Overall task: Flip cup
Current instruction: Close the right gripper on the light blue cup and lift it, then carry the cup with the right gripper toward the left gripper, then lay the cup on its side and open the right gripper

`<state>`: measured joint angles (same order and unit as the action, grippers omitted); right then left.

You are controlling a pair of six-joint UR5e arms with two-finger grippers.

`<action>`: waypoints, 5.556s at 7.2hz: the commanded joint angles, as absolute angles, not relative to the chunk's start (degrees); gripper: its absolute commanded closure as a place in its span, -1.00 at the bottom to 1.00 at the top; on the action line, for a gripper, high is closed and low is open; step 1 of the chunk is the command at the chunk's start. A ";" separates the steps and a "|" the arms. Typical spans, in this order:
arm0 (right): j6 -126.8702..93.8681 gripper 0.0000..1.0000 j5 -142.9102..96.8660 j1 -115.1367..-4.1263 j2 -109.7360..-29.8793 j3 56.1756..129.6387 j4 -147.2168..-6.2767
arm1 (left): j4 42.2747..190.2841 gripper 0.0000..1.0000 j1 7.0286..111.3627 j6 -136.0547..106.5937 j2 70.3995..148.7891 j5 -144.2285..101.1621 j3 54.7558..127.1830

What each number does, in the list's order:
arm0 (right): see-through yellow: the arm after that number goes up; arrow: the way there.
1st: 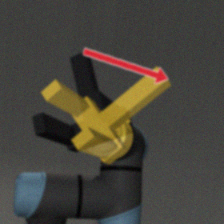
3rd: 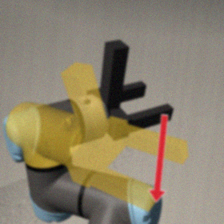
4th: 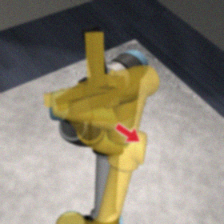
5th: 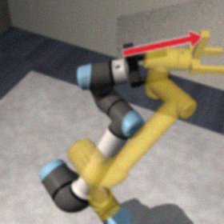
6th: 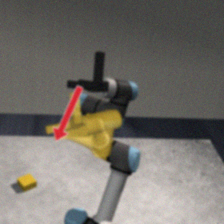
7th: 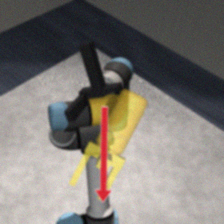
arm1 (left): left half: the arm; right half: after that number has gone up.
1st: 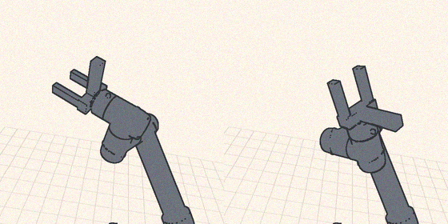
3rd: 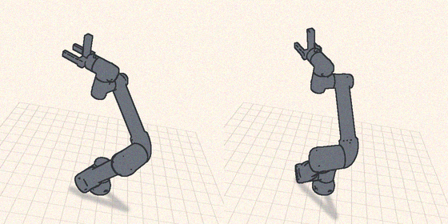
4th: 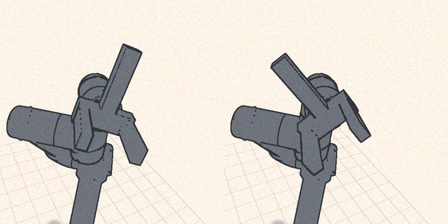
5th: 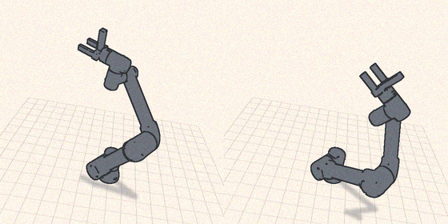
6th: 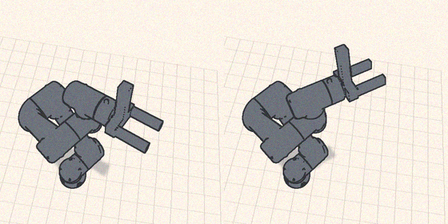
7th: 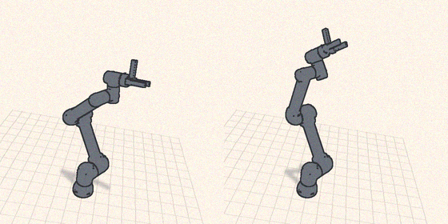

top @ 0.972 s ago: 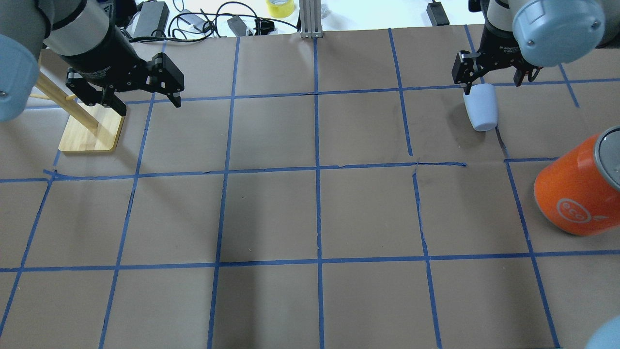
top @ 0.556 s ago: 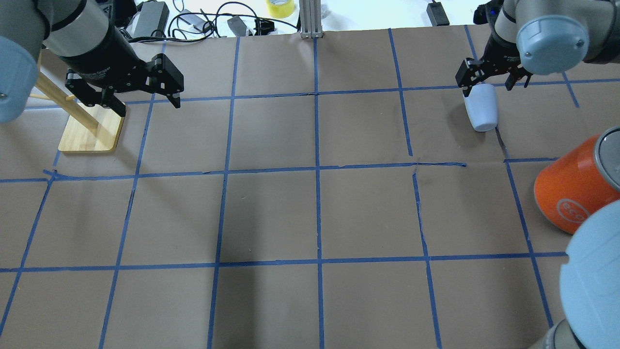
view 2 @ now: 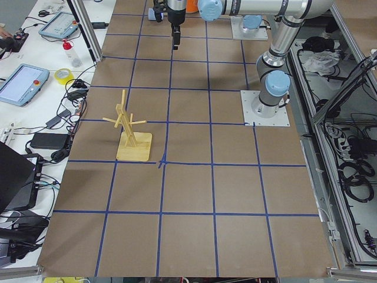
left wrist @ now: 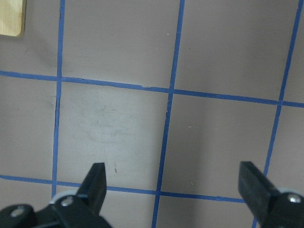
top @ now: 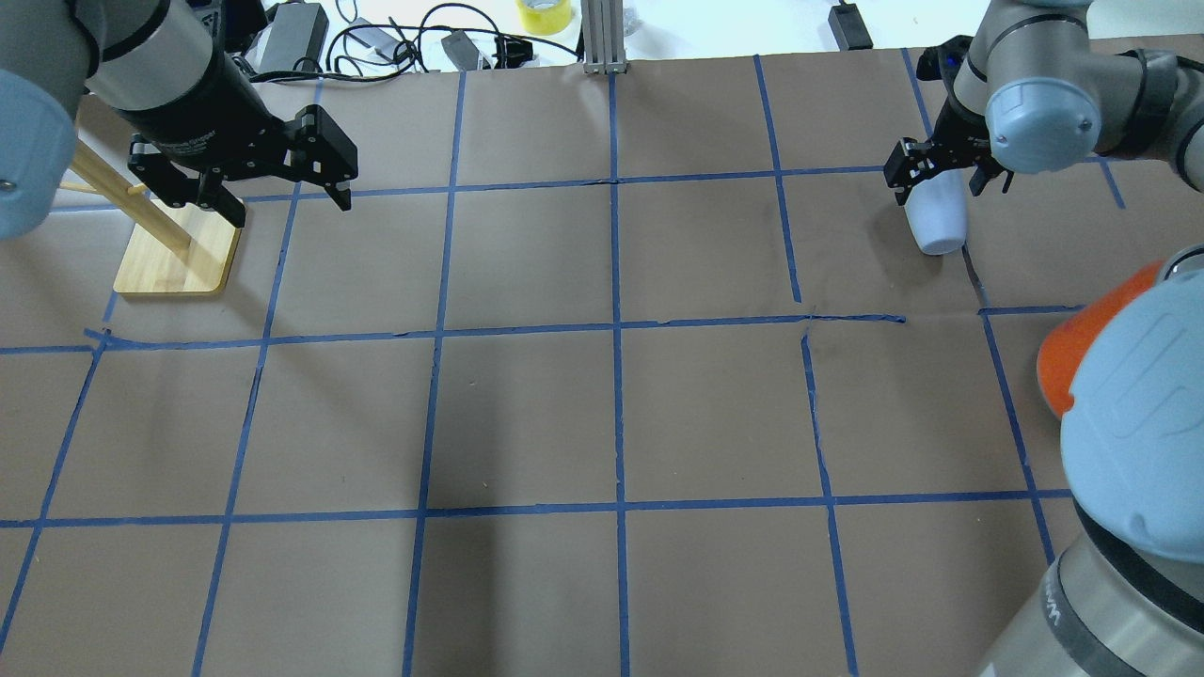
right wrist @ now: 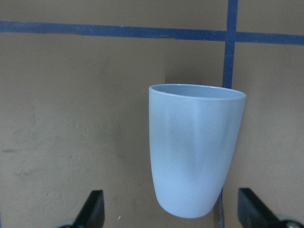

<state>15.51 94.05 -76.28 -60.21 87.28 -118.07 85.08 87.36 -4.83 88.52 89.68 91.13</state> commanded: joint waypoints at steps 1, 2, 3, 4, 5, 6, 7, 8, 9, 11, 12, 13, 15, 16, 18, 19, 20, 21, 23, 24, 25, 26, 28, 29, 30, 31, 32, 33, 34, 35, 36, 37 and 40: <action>15.56 -1.00 93.96 -75.24 -58.37 87.19 -118.39 | 85.08 -1.00 87.36 -4.83 88.59 89.65 91.06; 15.47 -1.00 93.61 -75.23 -57.49 87.10 -118.48 | 85.08 -1.00 87.36 -4.75 88.59 89.65 91.05; 15.47 -1.00 93.43 -75.23 -56.70 86.93 -119.00 | 85.08 -1.00 87.36 -4.83 88.59 89.74 91.05; 15.47 -1.00 93.43 -75.23 -56.17 87.01 -119.70 | 85.08 -1.00 87.36 -4.83 88.59 89.74 91.14; 15.47 -1.00 93.43 -75.15 -55.47 87.01 -119.79 | 85.08 -1.00 87.36 -4.75 88.59 89.65 91.06; 15.38 -1.00 93.43 -75.23 -54.94 87.01 -119.79 | 85.08 -1.00 87.36 -4.83 88.59 89.65 91.05; 15.38 -1.00 93.51 -75.15 -54.58 86.66 -119.88 | 85.08 -1.00 87.36 -4.83 88.59 89.65 91.05; 15.38 -1.00 93.52 -75.06 -54.06 86.57 -119.97 | 85.08 -1.00 87.36 -4.83 88.59 89.65 91.05; 15.47 -1.00 93.52 -74.19 -53.44 86.31 -119.88 | 85.08 -1.00 87.36 -4.83 88.59 89.65 91.05; 15.73 -1.00 93.52 -73.83 -52.30 86.22 -124.59 | 85.08 -1.00 87.36 -4.75 88.59 89.65 91.05; 15.30 -0.78 93.34 -73.83 -52.03 86.13 -124.98 | 85.08 -1.00 87.36 -4.83 88.59 89.65 90.97; 14.94 0.06 92.82 -73.83 -52.12 86.13 -124.89 | 85.08 -1.00 87.36 -4.83 88.59 89.74 90.97; 14.85 0.65 92.02 -73.92 -52.99 86.05 -124.28 | 85.08 -1.00 87.36 -4.75 88.59 89.74 91.05; 15.46 0.64 92.02 -74.35 -54.48 85.96 -123.84 | 85.08 -1.00 87.36 -4.83 88.59 89.74 90.97; 15.91 0.64 92.02 -79.15 -57.99 85.87 -121.30 | 85.08 -1.00 87.36 -4.75 88.59 89.74 91.05; 17.30 0.65 92.11 -83.97 -59.75 85.96 -121.12 | 85.08 -1.00 87.36 -4.83 88.59 89.74 91.05; 18.53 0.65 92.11 -88.20 -60.46 85.96 -121.81 | 85.08 -1.00 87.36 -4.83 88.59 89.74 91.05; 18.46 0.65 92.20 -92.42 -60.38 85.87 -122.16 | 85.08 -1.00 87.36 -4.83 88.59 89.74 91.05; 29.09 0.65 92.11 -97.97 -58.63 85.96 -126.73 | 85.08 -1.00 87.36 -4.83 88.59 89.74 91.14; 35.97 0.63 90.89 -100.61 -57.06 86.04 -132.13 | 85.08 -1.00 87.36 -4.83 88.59 89.74 91.14; 39.17 0.60 90.88 -104.20 -56.35 86.04 -133.75 | 85.08 -1.00 87.36 -4.75 88.59 89.74 91.14; 41.81 0.58 90.88 -108.07 -55.90 86.04 -135.42 | 85.08 -1.00 87.36 -4.83 88.59 89.74 91.06; 52.67 0.52 90.88 -112.74 -52.84 86.22 -143.40 | 85.08 -1.00 87.36 -4.83 88.59 89.74 90.97; 59.09 0.53 90.88 -114.42 -51.17 86.48 -146.13 | 85.17 -1.00 87.36 -4.83 88.42 89.82 90.88; 65.68 0.54 90.88 -115.74 -50.28 86.48 -146.77 | 85.17 -1.00 87.36 -4.83 88.16 89.82 90.70; 71.05 0.55 90.88 -115.93 -50.19 86.48 -146.69 | 85.17 -1.00 87.36 -5.10 87.98 89.82 90.44; 75.11 0.55 91.49 -115.93 -50.62 86.75 -146.34 | 85.17 -1.00 87.36 -5.53 87.98 89.74 89.66; 75.58 0.54 91.58 -115.93 -50.28 86.92 -145.99 | 85.25 -1.00 87.36 -5.80 87.80 89.74 89.13; 75.59 0.51 91.58 -115.93 -50.19 87.18 -145.81 | 86.30 -1.00 87.36 -6.15 87.63 89.65 89.03; 75.67 0.46 91.58 -116.01 -50.27 87.27 -145.55 | 86.66 -1.00 87.45 -7.28 87.63 89.30 88.95; 75.59 0.44 91.50 -116.02 -50.27 87.19 -143.02 | 86.49 -1.00 87.45 -11.73 87.63 88.95 89.03; 75.59 0.21 91.23 -116.02 -50.19 87.19 -142.91 | 86.48 -1.00 87.45 -11.60 87.71 89.29 89.38; 75.67 -0.99 90.79 -116.02 -50.10 87.10 -143.43 | 86.75 -1.00 87.45 -5.89 87.89 89.21 89.47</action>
<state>75.61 90.95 -116.01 -50.20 87.13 -143.12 86.60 87.45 -7.33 87.82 89.16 89.44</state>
